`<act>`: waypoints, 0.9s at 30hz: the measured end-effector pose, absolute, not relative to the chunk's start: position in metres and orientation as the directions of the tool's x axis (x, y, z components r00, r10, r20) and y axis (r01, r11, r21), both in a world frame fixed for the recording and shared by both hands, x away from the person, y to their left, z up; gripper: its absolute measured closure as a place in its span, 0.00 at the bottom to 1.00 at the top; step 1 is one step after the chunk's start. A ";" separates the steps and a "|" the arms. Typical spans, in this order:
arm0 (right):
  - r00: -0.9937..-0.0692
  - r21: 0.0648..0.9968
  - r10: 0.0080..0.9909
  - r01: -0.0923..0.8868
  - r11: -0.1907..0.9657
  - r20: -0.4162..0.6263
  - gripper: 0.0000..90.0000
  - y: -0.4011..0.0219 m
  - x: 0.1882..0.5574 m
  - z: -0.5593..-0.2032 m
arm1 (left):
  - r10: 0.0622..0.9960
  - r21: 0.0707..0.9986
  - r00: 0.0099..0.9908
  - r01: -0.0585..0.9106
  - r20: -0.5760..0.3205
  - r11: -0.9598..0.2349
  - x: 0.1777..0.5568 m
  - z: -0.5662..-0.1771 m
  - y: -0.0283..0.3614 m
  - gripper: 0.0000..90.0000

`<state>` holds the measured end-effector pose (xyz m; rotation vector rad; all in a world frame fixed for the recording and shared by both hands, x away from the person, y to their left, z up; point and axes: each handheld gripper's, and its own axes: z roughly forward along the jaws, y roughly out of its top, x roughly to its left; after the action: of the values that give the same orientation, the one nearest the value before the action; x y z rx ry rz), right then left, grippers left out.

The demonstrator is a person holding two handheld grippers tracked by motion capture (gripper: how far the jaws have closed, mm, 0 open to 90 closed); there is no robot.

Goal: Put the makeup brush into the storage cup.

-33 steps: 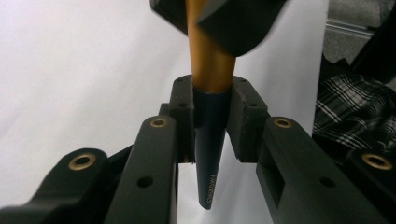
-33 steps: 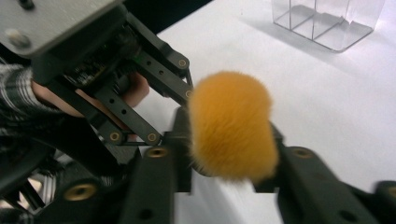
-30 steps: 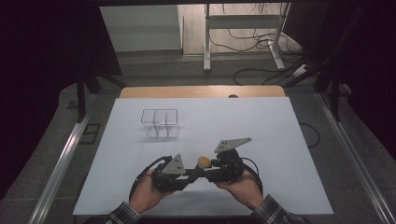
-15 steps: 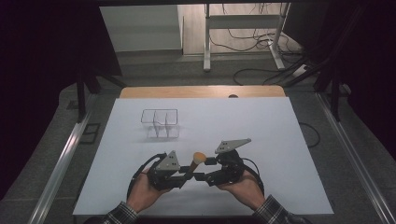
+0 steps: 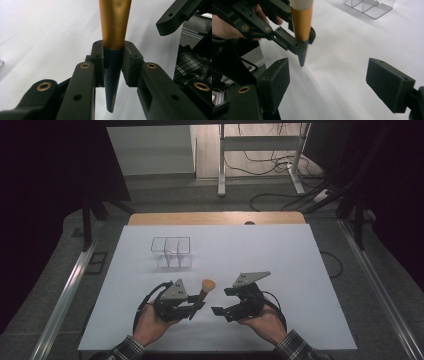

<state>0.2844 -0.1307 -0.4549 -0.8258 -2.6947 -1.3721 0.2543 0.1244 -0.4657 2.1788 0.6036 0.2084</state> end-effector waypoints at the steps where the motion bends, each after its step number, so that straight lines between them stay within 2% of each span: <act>1: -0.862 0.750 0.451 0.454 0.480 0.232 0.21 -0.131 0.284 -0.455 | 0.490 0.775 0.869 0.352 -0.062 -0.526 0.255 -0.466 0.125 0.82; 14: -0.863 0.742 0.489 0.411 0.530 0.129 0.12 -0.137 0.285 -0.462 | 0.511 0.786 0.855 0.376 -0.090 -0.490 0.257 -0.466 0.136 0.82; 27: -0.862 0.724 0.500 0.400 0.561 0.089 0.05 -0.137 0.284 -0.472 | 0.529 0.793 0.843 0.388 -0.098 -0.470 0.259 -0.466 0.145 0.82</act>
<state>0.2837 -0.1370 -0.4723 -0.8360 -2.8858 -1.2860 0.2587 0.1453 -0.4656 2.1210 0.6669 0.1998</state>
